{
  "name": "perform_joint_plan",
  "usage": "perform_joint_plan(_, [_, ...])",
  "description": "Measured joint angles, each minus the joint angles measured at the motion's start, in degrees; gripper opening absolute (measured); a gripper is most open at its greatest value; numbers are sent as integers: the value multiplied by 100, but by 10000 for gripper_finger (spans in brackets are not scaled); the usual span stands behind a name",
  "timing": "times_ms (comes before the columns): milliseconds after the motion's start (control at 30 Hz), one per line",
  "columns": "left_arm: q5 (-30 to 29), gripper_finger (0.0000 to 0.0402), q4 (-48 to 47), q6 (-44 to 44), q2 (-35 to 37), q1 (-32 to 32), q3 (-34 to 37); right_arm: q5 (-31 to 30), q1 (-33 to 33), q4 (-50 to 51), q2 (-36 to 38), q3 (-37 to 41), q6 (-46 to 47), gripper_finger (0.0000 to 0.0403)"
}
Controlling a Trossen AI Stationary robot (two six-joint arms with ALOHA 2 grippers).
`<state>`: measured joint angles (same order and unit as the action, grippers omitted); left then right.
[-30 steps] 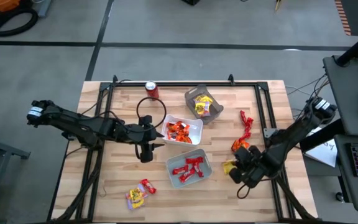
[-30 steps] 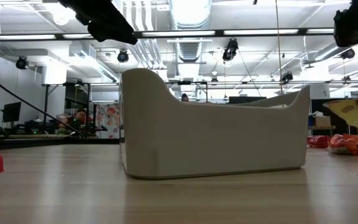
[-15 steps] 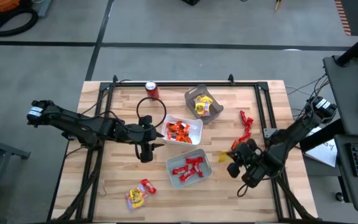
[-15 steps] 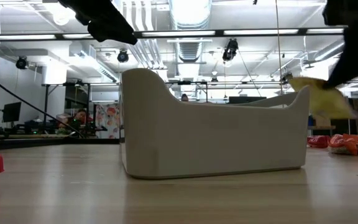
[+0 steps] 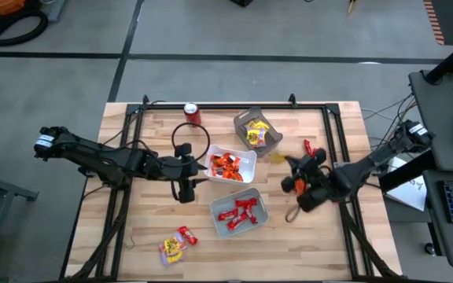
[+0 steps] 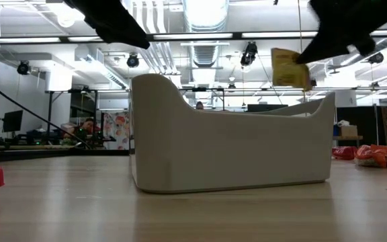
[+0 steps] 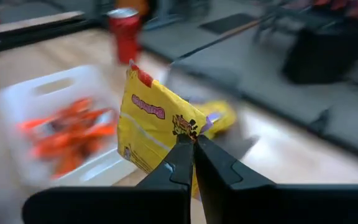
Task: Sort candy
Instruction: Put the yellow candy pack into the black bin
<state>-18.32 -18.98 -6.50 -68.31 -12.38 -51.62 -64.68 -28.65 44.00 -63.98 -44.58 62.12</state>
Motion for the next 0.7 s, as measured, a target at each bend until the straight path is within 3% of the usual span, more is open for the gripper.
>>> perform_joint_plan(133, [-190, 153, 11, 25, 0, 0, 0, -93, 935, -269, 47, 0, -701, 9])
perform_joint_plan(300, [-483, 153, 26, 25, 0, 0, 0, 181, 2179, -1630, -104, 0, -2368, 9])
perform_joint_plan(467, [-512, 153, 10, 11, 0, 0, 0, 1231, 3312, -2903, -264, -2, -3795, 9])
perform_joint_plan(600, [-514, 153, -3, 3, 0, 0, 0, 2207, 3994, -3189, -502, -2, -3975, 9])
perform_joint_plan(700, [-514, 153, 0, 4, 0, 0, 0, 2443, 4272, -3254, -762, -2, -3977, 9])
